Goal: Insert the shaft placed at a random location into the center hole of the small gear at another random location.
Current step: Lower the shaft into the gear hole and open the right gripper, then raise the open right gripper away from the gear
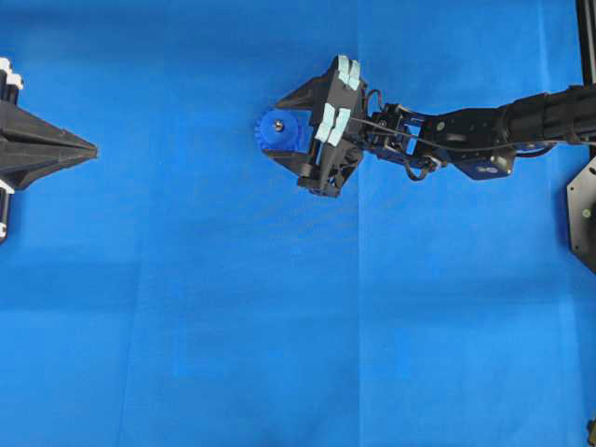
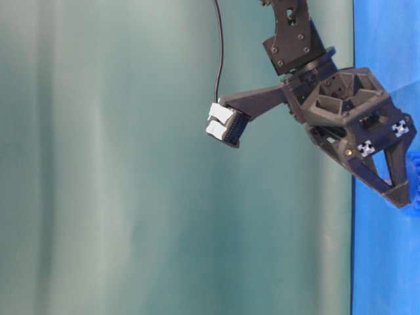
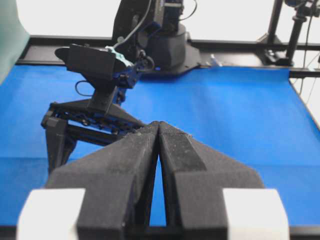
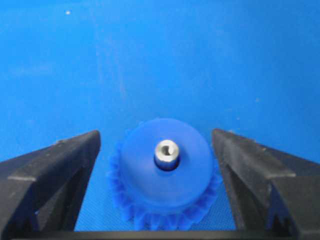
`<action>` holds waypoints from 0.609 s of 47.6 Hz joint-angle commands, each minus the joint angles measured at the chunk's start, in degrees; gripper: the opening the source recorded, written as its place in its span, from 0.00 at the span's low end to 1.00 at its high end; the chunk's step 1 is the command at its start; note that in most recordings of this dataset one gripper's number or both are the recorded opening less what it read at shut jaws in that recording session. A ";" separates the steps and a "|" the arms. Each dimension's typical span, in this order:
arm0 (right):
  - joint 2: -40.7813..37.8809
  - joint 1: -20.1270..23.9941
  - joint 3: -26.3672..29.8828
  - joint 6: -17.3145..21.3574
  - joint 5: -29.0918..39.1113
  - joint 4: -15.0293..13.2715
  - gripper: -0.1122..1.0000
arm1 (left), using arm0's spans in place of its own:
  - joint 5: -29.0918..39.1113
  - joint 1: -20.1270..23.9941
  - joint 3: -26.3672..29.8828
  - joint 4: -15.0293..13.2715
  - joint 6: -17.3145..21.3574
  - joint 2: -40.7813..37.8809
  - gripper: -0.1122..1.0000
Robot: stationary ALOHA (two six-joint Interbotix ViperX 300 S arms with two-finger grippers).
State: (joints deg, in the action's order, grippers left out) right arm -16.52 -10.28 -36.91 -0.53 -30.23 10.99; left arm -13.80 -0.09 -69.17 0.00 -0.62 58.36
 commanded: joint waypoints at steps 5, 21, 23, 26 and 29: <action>5.10 0.18 0.53 -0.26 0.53 0.00 0.79 | -0.35 0.00 0.70 -0.09 0.00 -0.26 0.10; 11.43 0.26 0.44 -0.88 4.75 -0.35 0.79 | -0.44 0.00 0.70 -0.09 0.00 -0.26 0.10; 11.43 0.26 0.44 -0.88 4.75 -0.35 0.79 | -0.35 0.00 0.70 -0.09 0.00 -0.26 0.10; 11.43 0.18 0.44 -0.88 4.83 -0.35 0.79 | -0.35 0.00 0.62 -0.09 0.00 -0.26 0.10; 11.43 0.18 0.35 -0.88 4.83 -0.35 0.79 | -0.35 0.00 0.70 -0.09 0.00 -0.35 0.10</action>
State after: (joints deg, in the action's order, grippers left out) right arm -6.77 -10.20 -37.00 -1.41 -25.22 10.72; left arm -13.89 -0.18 -69.17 -0.09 -0.62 58.36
